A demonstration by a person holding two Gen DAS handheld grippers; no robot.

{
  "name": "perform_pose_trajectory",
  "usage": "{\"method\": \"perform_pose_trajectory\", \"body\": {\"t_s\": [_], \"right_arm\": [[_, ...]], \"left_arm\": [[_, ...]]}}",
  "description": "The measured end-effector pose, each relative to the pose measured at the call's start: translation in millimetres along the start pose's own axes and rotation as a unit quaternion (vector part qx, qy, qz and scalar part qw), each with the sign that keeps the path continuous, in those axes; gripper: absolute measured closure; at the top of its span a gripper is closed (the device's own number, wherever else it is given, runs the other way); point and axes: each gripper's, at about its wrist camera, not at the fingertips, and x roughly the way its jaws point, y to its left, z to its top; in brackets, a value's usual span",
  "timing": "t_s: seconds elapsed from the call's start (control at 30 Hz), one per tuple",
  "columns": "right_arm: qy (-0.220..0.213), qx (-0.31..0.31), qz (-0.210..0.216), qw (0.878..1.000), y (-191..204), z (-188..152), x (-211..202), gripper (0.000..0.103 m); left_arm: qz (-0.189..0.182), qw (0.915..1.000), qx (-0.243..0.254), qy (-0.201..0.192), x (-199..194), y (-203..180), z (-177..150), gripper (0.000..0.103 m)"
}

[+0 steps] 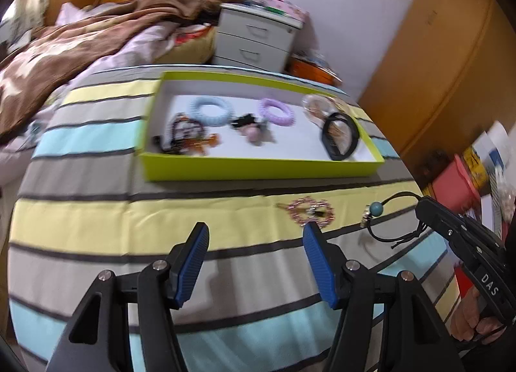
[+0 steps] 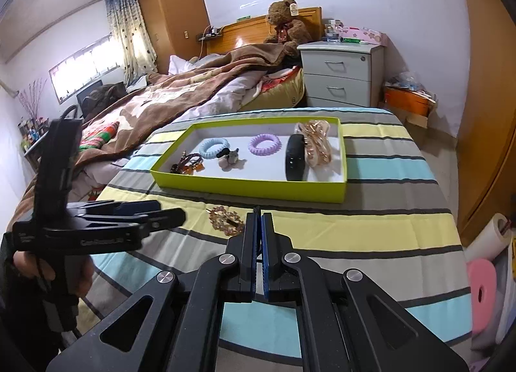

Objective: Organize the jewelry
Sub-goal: 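Move both tools back to the remaining jewelry on the bedspread, then grasp the pink rhinestone hair clip with the left tool while the right tool grasps the black beaded hair tie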

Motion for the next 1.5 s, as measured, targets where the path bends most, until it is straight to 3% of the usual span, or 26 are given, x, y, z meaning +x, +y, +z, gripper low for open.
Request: {"method": "perform_pose_trajectory", "body": {"t_s": [0.13, 0.23, 0.47, 0.7, 0.93, 1.07, 1.23, 1.5], "right_arm": [[-0.002, 0.009, -0.002, 1.0, -6.8, -2.1, -1.8, 0.101], [-0.001, 0.015, -0.002, 1.0, -11.3, -3.1, -2.5, 0.101], [-0.001, 0.026, 0.001, 1.0, -19.6, -4.9, -2.0, 0.101], [-0.001, 0.03, 0.004, 1.0, -23.1, -6.4, -2.5, 0.101], [-0.003, 0.032, 0.007, 0.999, -23.8, -6.0, -3.4, 0.101], [-0.005, 0.033, 0.009, 0.999, -23.9, -6.6, -3.5, 0.101], [-0.006, 0.034, 0.008, 0.999, -23.7, -6.3, -3.8, 0.101], [-0.009, 0.033, 0.008, 0.999, -22.2, -4.6, -3.9, 0.101]], "left_arm": [[-0.011, 0.9992, 0.035, 0.015, 16.2, -17.6, 8.2, 0.036], [0.008, 0.9976, 0.067, 0.018, 25.3, -30.0, 11.9, 0.036], [0.013, 0.9902, 0.135, 0.035, 44.6, -51.2, 14.4, 0.035], [0.043, 0.9825, 0.176, 0.045, 60.5, -63.5, 16.7, 0.033], [0.063, 0.9842, 0.159, 0.043, 61.7, -59.4, 20.8, 0.031], [0.055, 0.9853, 0.156, 0.042, 57.0, -57.7, 15.6, 0.035], [0.05, 0.9849, 0.16, 0.042, 53.0, -57.5, 14.5, 0.056], [0.04, 0.9868, 0.152, 0.041, 46.1, -59.0, 11.6, 0.057]]}}
